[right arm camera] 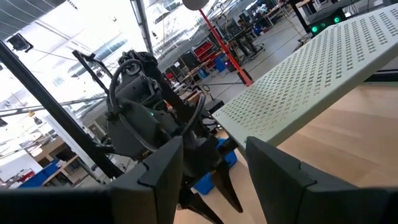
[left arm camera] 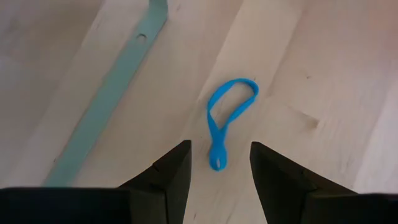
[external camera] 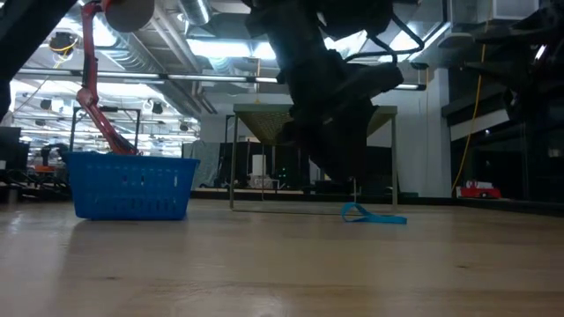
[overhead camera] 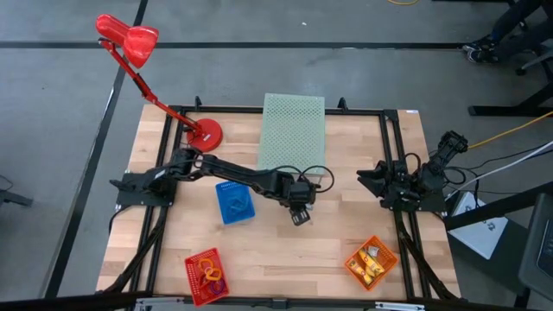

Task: Pick & Place Office Desk Supplies
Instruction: Put the blue rubber band into the blue basket

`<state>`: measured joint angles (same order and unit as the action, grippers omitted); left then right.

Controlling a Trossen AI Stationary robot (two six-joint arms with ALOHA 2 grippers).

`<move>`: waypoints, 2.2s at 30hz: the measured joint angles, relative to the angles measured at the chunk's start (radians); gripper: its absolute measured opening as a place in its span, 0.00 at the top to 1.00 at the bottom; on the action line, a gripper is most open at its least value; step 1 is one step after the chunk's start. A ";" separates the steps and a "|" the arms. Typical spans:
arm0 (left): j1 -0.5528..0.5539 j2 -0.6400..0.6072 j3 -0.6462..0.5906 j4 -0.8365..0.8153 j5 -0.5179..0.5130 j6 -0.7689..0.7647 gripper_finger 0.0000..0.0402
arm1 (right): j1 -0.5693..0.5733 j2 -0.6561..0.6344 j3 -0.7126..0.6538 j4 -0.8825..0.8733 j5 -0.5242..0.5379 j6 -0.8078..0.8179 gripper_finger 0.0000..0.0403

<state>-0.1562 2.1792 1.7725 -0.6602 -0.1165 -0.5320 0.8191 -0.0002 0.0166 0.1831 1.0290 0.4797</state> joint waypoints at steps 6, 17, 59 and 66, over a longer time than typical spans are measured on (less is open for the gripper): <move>0.002 0.019 0.000 -0.012 0.033 -0.003 0.60 | 0.000 0.000 0.000 -0.008 0.001 0.000 0.56; -0.022 0.067 0.000 0.045 0.023 -0.078 0.60 | 0.000 0.000 0.000 -0.009 0.003 0.002 0.56; -0.029 -0.221 -0.002 0.332 0.211 -0.024 0.99 | 0.000 0.000 0.000 -0.017 0.000 0.010 0.56; -0.032 -0.379 0.000 0.321 0.197 0.153 0.99 | 0.000 0.000 0.000 -0.017 0.000 0.011 0.56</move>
<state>-0.1881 1.8002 1.7725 -0.3389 0.0807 -0.3788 0.8192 -0.0002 0.0166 0.1664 1.0294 0.4904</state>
